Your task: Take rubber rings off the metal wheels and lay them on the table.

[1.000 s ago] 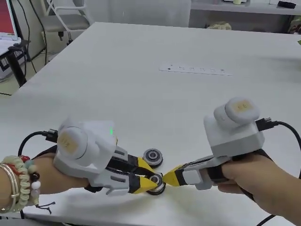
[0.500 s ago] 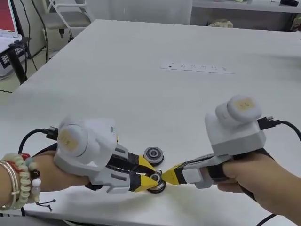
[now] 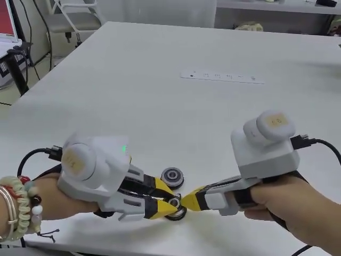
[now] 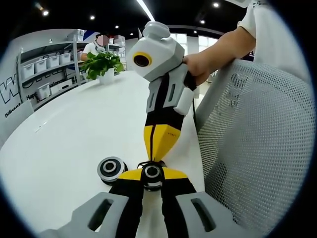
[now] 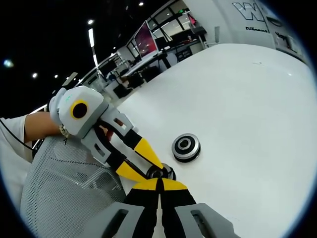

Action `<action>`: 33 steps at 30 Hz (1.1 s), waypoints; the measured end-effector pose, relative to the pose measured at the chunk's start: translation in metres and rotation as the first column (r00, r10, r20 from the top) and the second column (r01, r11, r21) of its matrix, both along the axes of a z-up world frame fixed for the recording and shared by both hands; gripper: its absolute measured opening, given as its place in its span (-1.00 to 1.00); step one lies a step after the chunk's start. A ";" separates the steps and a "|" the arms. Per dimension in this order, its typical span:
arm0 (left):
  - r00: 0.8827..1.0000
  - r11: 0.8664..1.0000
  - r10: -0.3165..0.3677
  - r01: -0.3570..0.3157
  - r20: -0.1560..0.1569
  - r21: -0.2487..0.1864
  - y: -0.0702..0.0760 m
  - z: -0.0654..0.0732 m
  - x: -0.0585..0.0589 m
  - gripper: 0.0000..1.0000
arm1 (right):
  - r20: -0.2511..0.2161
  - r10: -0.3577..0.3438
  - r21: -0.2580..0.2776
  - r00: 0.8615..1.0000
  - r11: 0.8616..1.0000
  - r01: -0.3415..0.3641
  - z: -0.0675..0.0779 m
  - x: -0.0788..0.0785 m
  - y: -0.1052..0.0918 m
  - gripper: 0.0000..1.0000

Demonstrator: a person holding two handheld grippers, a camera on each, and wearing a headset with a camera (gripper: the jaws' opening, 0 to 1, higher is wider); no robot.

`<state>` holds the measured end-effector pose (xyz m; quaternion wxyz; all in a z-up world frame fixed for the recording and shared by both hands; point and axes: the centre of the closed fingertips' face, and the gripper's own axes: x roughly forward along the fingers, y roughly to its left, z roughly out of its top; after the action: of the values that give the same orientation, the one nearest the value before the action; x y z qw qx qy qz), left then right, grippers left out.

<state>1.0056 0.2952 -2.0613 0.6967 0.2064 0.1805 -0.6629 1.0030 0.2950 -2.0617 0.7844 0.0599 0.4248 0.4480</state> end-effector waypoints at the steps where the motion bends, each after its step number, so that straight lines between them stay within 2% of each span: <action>1: 1.000 1.000 0.000 0.000 0.000 0.000 0.000 0.000 0.000 -0.86 | -0.002 -0.002 0.004 1.000 1.000 0.002 0.000 0.000 0.000 -1.00; 6: 1.000 1.000 0.002 -0.002 -0.002 -0.001 0.000 0.000 0.000 -0.86 | -0.002 0.002 0.014 1.000 1.000 -0.002 0.001 -0.001 0.002 -1.00; 8: 1.000 1.000 0.002 -0.002 -0.002 -0.001 0.000 0.000 0.000 -0.86 | -0.005 0.000 0.041 1.000 0.999 0.000 0.004 -0.001 0.005 -1.00; 9: 1.000 1.000 0.002 -0.002 -0.002 -0.002 0.000 0.000 0.000 -0.86 | -0.009 -0.006 0.087 1.000 0.996 0.007 0.010 0.000 0.010 -1.00; 10: 1.000 1.000 0.003 -0.003 -0.002 -0.003 0.000 0.000 0.000 -0.86 | -0.031 -0.026 0.174 0.999 0.984 0.031 0.023 0.001 0.019 -1.00; 11: 1.000 1.000 0.004 -0.004 -0.002 -0.003 0.000 0.000 0.000 -0.86 | -0.021 -0.038 0.146 0.999 0.988 0.041 0.021 0.004 0.017 -1.00; 12: 1.000 1.000 0.005 -0.005 -0.002 -0.003 0.000 0.000 0.000 -0.86 | 0.007 -0.018 0.055 1.000 0.998 0.017 0.012 0.004 0.010 -1.00; 13: 1.000 1.000 0.005 -0.005 -0.002 -0.003 0.000 0.000 0.000 -0.86 | 0.028 -0.005 0.048 1.000 0.999 0.003 0.011 0.005 0.011 -1.00; 16: 1.000 1.000 0.009 -0.009 -0.004 -0.003 0.000 0.001 0.000 -0.86 | -0.004 -0.013 0.045 1.000 0.999 0.013 0.006 0.001 0.011 -1.00; 20: 1.000 1.000 0.010 -0.010 -0.006 -0.001 0.000 0.001 0.000 -0.86 | 0.004 -0.008 0.009 1.000 1.000 0.008 0.002 0.002 0.006 -1.00; 21: 1.000 1.000 0.015 -0.015 -0.014 0.000 0.000 0.001 0.000 -0.85 | -0.006 -0.011 0.013 1.000 1.000 0.011 0.001 0.002 0.006 -1.00; 22: 0.999 1.000 0.032 -0.032 -0.036 -0.001 -0.001 0.000 0.000 -0.85 | -0.023 -0.016 0.018 1.000 1.000 0.016 0.001 0.001 0.006 -1.00; 29: 0.998 0.998 0.047 -0.045 -0.052 0.040 -0.005 0.001 -0.001 -0.81 | -0.039 -0.044 0.019 0.998 0.999 0.044 0.001 0.004 -0.003 -1.00; 31: 0.995 0.996 0.054 -0.049 -0.087 0.069 -0.004 0.001 -0.003 -0.76 | -0.045 -0.041 0.014 0.998 0.999 0.042 0.001 0.003 -0.004 -1.00; 33: 0.995 0.997 0.024 -0.017 -0.100 0.075 -0.005 0.004 -0.009 -0.64 | -0.046 -0.045 0.013 0.998 0.999 0.046 0.001 0.003 -0.005 -1.00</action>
<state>0.9968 0.2907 -2.0577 0.6853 0.1965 0.2420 -0.6582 1.0058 0.2904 -2.0609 0.7840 0.0853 0.4380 0.4316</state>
